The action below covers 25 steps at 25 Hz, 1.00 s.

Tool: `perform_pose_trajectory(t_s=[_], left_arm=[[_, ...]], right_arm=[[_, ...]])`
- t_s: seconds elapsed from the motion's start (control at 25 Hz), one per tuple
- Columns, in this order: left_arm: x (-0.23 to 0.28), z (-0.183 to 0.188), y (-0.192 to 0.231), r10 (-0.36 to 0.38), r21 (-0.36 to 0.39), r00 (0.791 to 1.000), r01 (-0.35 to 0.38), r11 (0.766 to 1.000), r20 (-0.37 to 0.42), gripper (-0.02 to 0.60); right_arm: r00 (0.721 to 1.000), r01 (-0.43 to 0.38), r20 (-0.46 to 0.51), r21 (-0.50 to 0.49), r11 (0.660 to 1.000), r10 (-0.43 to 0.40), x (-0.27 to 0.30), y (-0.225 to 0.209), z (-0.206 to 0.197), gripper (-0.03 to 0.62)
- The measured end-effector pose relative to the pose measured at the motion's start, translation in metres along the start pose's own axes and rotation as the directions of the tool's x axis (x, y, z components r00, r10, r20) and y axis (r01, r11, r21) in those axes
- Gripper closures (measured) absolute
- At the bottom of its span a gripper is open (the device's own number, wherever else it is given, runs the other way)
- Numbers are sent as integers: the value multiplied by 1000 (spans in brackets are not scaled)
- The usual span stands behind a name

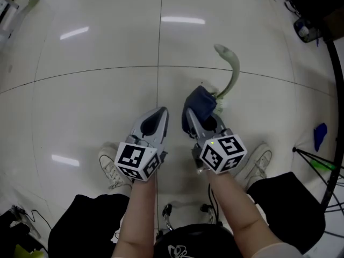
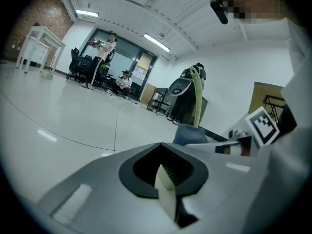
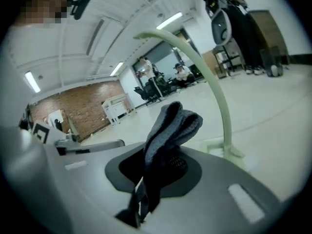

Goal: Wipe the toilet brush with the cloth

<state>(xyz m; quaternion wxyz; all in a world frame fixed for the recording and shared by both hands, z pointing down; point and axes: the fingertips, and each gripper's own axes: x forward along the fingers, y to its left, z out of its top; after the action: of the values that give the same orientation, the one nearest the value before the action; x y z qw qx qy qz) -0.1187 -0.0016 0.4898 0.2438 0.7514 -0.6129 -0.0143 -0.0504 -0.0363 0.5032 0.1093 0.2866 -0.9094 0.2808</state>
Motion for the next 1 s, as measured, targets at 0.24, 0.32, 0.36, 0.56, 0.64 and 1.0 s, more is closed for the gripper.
perform_pose_trajectory(t_s=[0.24, 0.32, 0.36, 0.56, 0.64, 1.0], left_arm=[[-7, -11, 18, 14, -36, 1000, -15, 999, -9, 575], [-4, -15, 22, 13, -50, 1000, -14, 999, -11, 575], [-2, -16, 22, 10, -54, 1000, -11, 998, -14, 575], [9, -20, 20, -4, -67, 1000, 2, 998, -30, 575], [14, -19, 20, -11, -65, 999, 8, 998, -31, 575], [22, -32, 17, -24, -74, 998, 20, 997, -61, 575]], right_arm=[[992, 128, -40, 372, 920, -121, 46, -32, -42, 533], [989, 147, -38, 413, 899, -144, 53, -39, -48, 533], [987, 153, -35, 439, 885, -154, 55, -41, -50, 533], [975, 212, -54, 529, 822, -217, 52, -56, -67, 533], [965, 249, -81, 586, 771, -250, 46, -69, -84, 533], [946, 324, -185, 586, 743, -267, 25, -86, -131, 533]])
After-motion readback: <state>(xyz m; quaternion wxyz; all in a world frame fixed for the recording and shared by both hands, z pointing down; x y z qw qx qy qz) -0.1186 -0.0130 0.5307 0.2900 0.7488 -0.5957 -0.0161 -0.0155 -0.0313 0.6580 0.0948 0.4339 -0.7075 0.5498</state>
